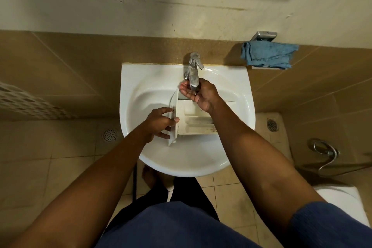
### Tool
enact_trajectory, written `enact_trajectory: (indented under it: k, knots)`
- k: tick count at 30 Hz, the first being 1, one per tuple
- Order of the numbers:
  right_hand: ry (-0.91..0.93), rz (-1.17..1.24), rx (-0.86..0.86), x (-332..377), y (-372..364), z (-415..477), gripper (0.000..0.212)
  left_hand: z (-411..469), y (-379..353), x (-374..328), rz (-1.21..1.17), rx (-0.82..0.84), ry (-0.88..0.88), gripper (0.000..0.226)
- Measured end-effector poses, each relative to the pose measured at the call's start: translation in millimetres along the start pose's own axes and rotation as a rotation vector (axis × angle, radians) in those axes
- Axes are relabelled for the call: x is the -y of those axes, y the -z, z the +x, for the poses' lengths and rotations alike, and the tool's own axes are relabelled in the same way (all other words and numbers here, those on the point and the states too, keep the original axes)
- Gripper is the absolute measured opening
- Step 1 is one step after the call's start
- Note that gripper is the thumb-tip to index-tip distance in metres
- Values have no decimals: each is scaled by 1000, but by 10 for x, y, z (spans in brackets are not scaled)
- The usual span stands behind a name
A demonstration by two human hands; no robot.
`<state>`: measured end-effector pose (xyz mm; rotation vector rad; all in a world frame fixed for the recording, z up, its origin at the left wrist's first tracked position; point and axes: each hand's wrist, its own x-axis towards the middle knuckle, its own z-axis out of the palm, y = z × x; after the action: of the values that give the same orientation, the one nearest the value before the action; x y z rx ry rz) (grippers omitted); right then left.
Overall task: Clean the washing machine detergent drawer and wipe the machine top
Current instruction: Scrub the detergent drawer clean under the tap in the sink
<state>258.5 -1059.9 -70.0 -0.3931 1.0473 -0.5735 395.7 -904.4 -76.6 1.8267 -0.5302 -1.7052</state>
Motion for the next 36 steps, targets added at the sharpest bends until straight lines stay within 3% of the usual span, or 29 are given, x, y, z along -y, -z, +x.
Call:
enact_trajectory:
  k: [5,12,18,21,23,25,29,32,36]
  knots:
    - [-8,112,-12,8,45,2,42,3,-6,4,-2,1,-5,63]
    - [55,-489,-58,-415,155,-494,30,-7,-10,29,-27,-3,-17,59]
    - [-16,-895,89,-512,350,-1046,28,-13,-11,15,-31,1,-14,56]
    - [192,-953,-21,-503,404,-949,33,-13,0,18,-23,8,-14,56]
    - [360,-1115,-38,-541,413,-897,30,-23,2,12,-19,14,-15,57]
    - [517,-1353,58,-654,448,-963,21,-31,2,0,-24,17,-13,58]
    - [866,-1736,267,-899,632,-1239,39,-45,-1,-4,-25,9,-16,57]
    - [879,-1781,240,-883,712,-1239,36,-56,-2,-3,-19,5,-18,57]
    - [681,-1681,61,-807,557,-1096,29,-53,-4,-6,-18,2,-20,57]
